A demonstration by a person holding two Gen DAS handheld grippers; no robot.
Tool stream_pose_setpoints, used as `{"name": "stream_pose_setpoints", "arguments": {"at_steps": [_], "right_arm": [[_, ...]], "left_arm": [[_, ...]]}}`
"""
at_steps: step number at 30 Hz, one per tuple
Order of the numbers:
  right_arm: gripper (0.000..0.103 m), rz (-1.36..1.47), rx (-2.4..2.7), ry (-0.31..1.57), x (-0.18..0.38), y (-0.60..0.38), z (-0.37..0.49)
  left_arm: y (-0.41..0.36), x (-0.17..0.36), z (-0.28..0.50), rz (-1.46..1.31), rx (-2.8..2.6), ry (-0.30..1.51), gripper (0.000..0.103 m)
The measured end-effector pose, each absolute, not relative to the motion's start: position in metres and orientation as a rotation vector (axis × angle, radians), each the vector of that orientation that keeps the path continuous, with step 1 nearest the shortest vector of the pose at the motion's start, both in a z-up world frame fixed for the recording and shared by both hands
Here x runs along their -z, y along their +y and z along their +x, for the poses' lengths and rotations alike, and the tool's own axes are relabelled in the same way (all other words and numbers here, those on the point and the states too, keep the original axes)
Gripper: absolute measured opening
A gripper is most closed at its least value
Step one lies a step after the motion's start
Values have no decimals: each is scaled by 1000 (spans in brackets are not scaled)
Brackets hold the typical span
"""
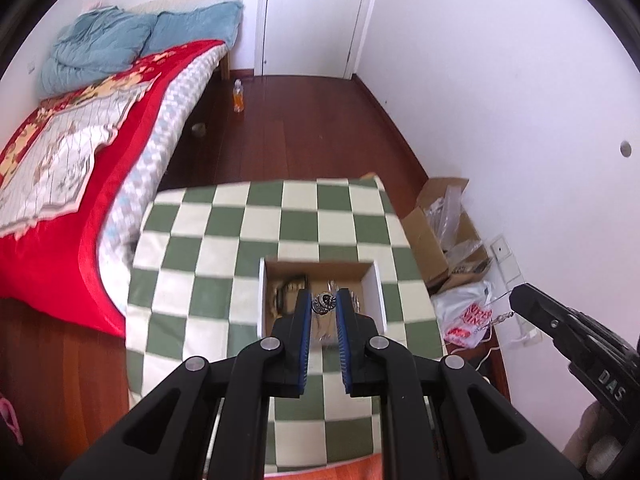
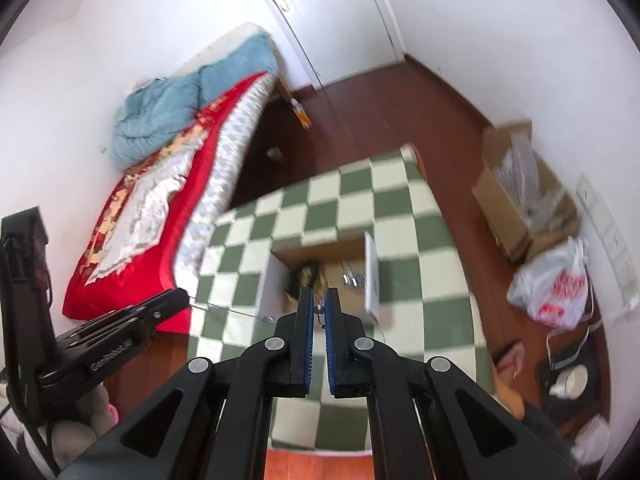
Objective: Organize jewelry
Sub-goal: 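Lower both chains into the box and open both tools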
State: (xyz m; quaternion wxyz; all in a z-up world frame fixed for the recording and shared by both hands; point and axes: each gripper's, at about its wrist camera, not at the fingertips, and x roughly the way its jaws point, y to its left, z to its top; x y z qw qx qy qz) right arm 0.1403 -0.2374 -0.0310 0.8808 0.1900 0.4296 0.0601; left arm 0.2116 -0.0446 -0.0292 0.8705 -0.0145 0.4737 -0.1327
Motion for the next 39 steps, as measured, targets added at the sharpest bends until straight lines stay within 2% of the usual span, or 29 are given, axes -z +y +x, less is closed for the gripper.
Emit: {"name": "stream_pose_setpoints", "arguments": {"at_steps": [6, 12, 27, 39], "right_arm": [[5, 343, -165, 839, -11, -221, 175], [5, 309, -168, 867, -10, -204, 210], [6, 290, -163, 1080, 89, -195, 258], [6, 321, -159, 1284, 169, -194, 292]], "left_arm": [[-45, 26, 255, -27, 282, 1022, 10], [-47, 55, 280, -11, 293, 1105, 10], [-38, 159, 306, -74, 268, 1339, 10], [-34, 188, 323, -21, 187, 1390, 14]]}}
